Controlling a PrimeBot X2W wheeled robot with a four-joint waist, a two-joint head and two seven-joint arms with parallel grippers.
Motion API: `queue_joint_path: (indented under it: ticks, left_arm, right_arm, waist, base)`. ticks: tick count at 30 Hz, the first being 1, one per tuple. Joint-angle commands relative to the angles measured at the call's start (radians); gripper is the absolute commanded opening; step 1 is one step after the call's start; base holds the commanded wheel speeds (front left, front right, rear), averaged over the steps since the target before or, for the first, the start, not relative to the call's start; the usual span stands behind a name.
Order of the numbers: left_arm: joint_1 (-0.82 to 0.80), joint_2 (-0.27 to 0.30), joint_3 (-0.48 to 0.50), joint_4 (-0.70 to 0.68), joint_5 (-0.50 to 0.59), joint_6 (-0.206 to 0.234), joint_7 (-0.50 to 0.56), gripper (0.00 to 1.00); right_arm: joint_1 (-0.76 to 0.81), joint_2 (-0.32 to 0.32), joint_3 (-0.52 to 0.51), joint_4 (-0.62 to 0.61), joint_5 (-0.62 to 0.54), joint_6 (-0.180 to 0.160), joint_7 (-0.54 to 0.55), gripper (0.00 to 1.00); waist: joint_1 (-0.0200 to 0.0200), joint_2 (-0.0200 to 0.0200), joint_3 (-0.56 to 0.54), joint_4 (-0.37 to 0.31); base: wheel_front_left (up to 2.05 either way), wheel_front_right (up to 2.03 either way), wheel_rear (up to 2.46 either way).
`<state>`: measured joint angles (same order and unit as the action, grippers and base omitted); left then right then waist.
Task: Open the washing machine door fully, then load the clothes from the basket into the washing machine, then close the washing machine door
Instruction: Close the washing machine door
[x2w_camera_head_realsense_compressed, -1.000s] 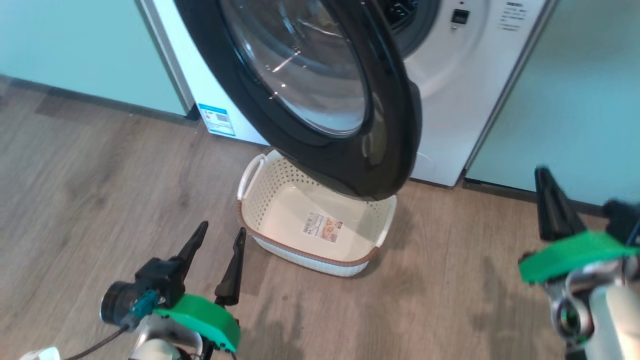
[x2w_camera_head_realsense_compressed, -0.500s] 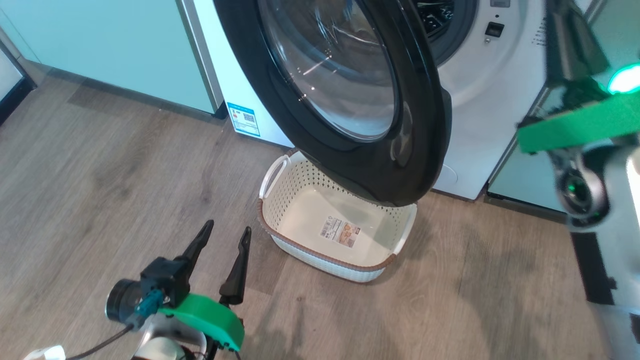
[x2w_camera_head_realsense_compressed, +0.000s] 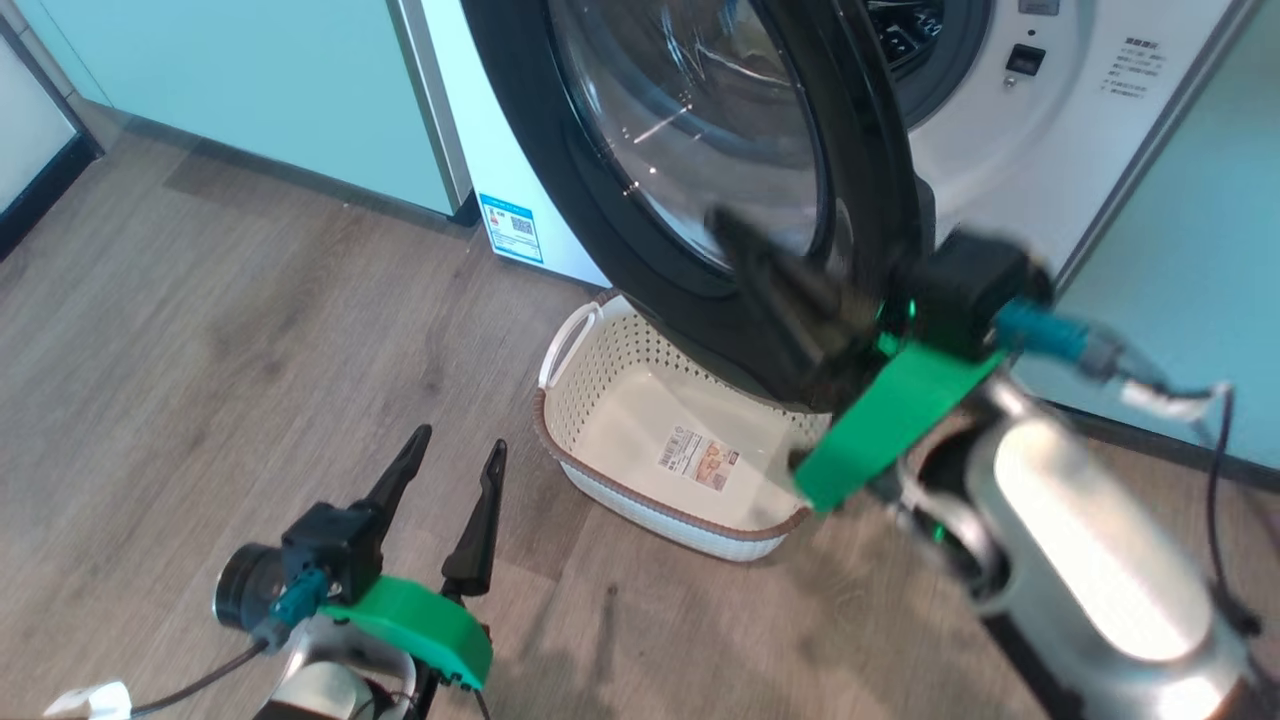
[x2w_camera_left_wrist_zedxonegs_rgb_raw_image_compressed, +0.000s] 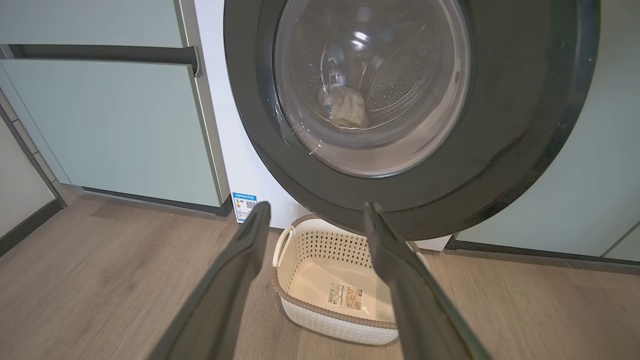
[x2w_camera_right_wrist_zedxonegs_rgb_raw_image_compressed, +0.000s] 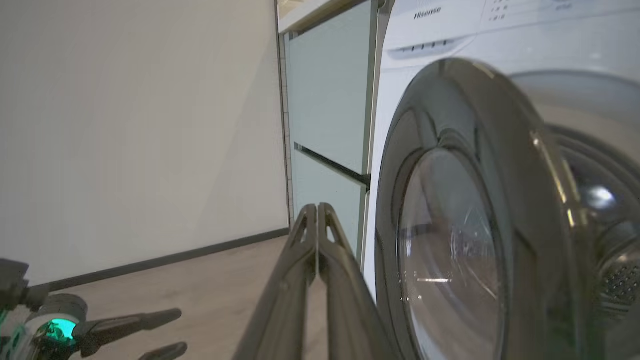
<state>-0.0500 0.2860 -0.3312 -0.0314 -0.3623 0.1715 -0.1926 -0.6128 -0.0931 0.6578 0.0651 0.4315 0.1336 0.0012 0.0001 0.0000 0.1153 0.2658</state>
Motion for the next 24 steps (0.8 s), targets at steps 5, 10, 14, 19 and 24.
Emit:
queue_joint_path:
  ticks: [5,10,14,19,24]
  left_arm:
    - [-0.057,0.012,0.034,-0.033,-0.007,0.007,-0.015,1.00]
    - [-0.067,0.008,0.032,-0.032,-0.011,0.004,-0.021,1.00]
    - [-0.075,0.006,0.029,-0.023,-0.012,0.002,-0.025,1.00]
    - [-0.085,0.002,0.025,-0.017,-0.010,0.002,-0.032,1.00]
    - [-0.096,0.002,0.026,-0.014,-0.006,0.006,-0.038,1.00]
  right_arm:
    - [0.053,-0.013,0.040,0.037,0.028,-0.003,0.010,0.00]
    - [0.050,-0.022,0.023,0.105,0.026,-0.003,0.000,0.00]
    - [0.032,-0.019,-0.006,0.172,0.025,-0.003,-0.014,0.00]
    - [0.005,-0.014,-0.041,0.233,0.024,-0.003,-0.033,0.00]
    - [-0.023,-0.015,-0.062,0.277,0.022,-0.003,-0.042,0.00]
  waist:
    - [-0.0001,0.0000,0.017,0.002]
    - [-0.0001,0.0000,0.028,0.003]
    - [-0.0001,0.0000,0.034,0.003]
    - [-0.0001,0.0000,0.044,0.002]
    - [-0.0001,0.0000,0.054,-0.002]
  base:
    - [0.00,0.00,0.00]
    - [0.00,0.00,0.00]
    - [0.00,0.00,0.00]
    - [0.00,0.00,0.00]
    - [0.00,0.00,0.00]
